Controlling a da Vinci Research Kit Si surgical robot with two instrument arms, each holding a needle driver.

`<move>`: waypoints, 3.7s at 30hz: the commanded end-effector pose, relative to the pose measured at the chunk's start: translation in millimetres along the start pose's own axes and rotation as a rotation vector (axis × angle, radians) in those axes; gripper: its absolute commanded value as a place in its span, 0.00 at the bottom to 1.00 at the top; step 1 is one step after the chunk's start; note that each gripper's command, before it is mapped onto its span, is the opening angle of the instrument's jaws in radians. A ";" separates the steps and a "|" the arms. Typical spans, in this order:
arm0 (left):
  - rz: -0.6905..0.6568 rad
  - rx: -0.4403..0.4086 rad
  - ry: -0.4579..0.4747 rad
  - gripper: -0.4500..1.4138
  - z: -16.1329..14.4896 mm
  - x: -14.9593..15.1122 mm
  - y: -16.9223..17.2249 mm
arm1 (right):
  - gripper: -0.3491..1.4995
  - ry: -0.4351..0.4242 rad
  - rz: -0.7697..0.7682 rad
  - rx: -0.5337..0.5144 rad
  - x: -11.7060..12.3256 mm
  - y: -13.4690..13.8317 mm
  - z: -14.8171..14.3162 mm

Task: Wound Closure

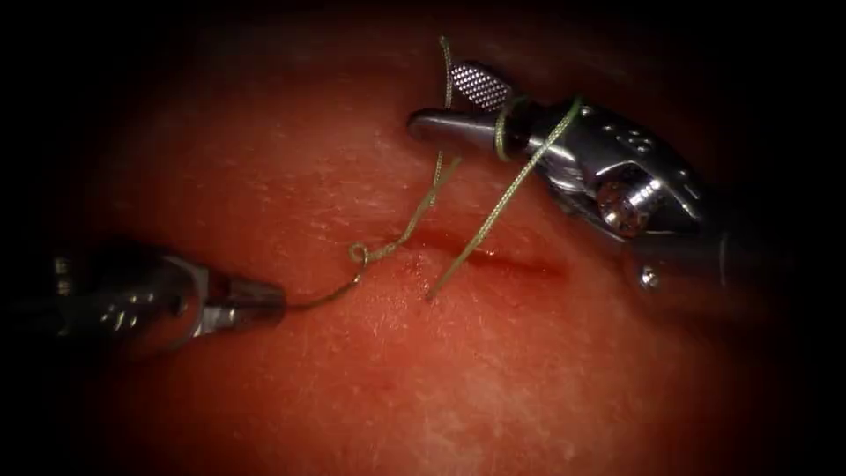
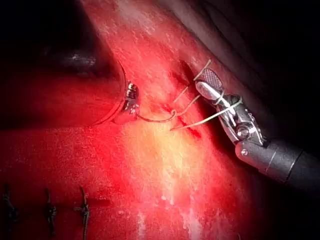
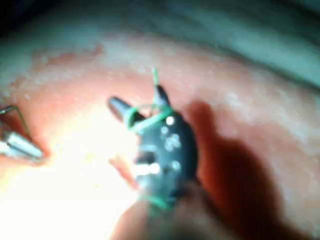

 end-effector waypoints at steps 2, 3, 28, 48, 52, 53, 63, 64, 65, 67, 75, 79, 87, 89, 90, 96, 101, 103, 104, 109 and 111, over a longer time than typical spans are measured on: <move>0.000 -0.006 0.003 0.05 0.5 0.2 -0.2 | 0.78 0.012 0.006 -0.040 0.1 0.2 0.6; -0.001 -0.007 0.003 0.05 0.5 0.2 -0.2 | 0.78 0.021 0.008 -0.049 0.2 0.3 0.6; -0.040 -0.054 0.026 0.05 -0.5 -0.1 -3.1 | 0.00 0.024 -0.137 0.023 0.7 -1.3 2.1; -0.329 0.016 0.118 0.05 -5.4 0.0 -42.6 | 0.00 -0.063 -0.275 0.108 -7.6 -6.9 -8.1; -0.323 0.036 0.114 0.05 -4.5 3.0 -47.5 | 0.00 -0.083 -0.283 0.111 -8.4 -7.2 -8.5; -0.318 0.044 0.110 0.05 -3.9 3.5 -48.1 | 0.00 -0.086 -0.284 0.114 -8.6 -7.5 -8.7; -0.319 0.102 0.103 0.05 -0.8 6.2 -54.8 | 0.00 -0.106 -0.289 0.136 -9.3 -8.7 -9.3; -0.316 0.106 0.103 0.05 -0.6 6.3 -55.1 | 0.00 -0.106 -0.289 0.137 -9.3 -8.7 -9.3; -0.312 0.120 0.096 0.05 -0.2 6.7 -55.7 | 0.00 -0.106 -0.289 0.138 -9.3 -8.7 -9.3; -0.310 0.140 0.091 0.05 0.2 7.1 -56.1 | 0.00 -0.106 -0.289 0.139 -9.3 -8.8 -9.4; -0.292 0.201 0.093 0.05 1.8 9.6 -58.6 | 0.00 -0.113 -0.291 0.154 -9.6 -9.9 -10.0; -0.279 0.241 0.093 0.05 2.3 10.5 -59.0 | 0.00 -0.116 -0.291 0.154 -9.7 -9.9 -10.1; -0.296 0.296 0.111 0.05 4.1 12.3 -59.9 | 0.00 -0.152 -0.316 0.175 -11.6 -11.5 -11.5; -0.299 0.298 0.122 0.05 4.2 12.4 -60.0 | 0.00 -0.158 -0.320 0.177 -12.0 -11.4 -11.7; -0.301 0.272 0.153 0.05 4.3 12.4 -59.3 | 0.00 -0.157 -0.321 0.176 -12.1 -11.2 -11.6; -0.336 0.060 0.229 0.05 1.8 10.7 -51.5 | 0.00 -0.155 -0.316 0.174 -11.4 -10.6 -10.9; -0.317 -0.029 0.266 0.05 -4.8 8.2 -44.0 | 0.61 -0.099 -0.309 0.157 -10.2 -10.6 -10.7; -0.307 -0.044 0.263 0.05 -7.1 7.4 -41.5 | 0.84 -0.087 -0.297 0.132 -9.5 -10.5 -10.7; -0.301 -0.050 0.262 0.05 -7.8 7.1 -40.7 | 0.87 -0.085 -0.289 0.132 -9.3 -10.5 -10.8; -0.274 -0.080 0.264 0.05 -13.0 4.3 -32.7 | 0.98 -0.087 -0.261 0.128 -8.2 -11.4 -12.3; -0.271 -0.082 0.262 0.05 -14.4 3.7 -30.3 | 0.96 -0.089 -0.258 0.132 -7.9 -12.1 -13.0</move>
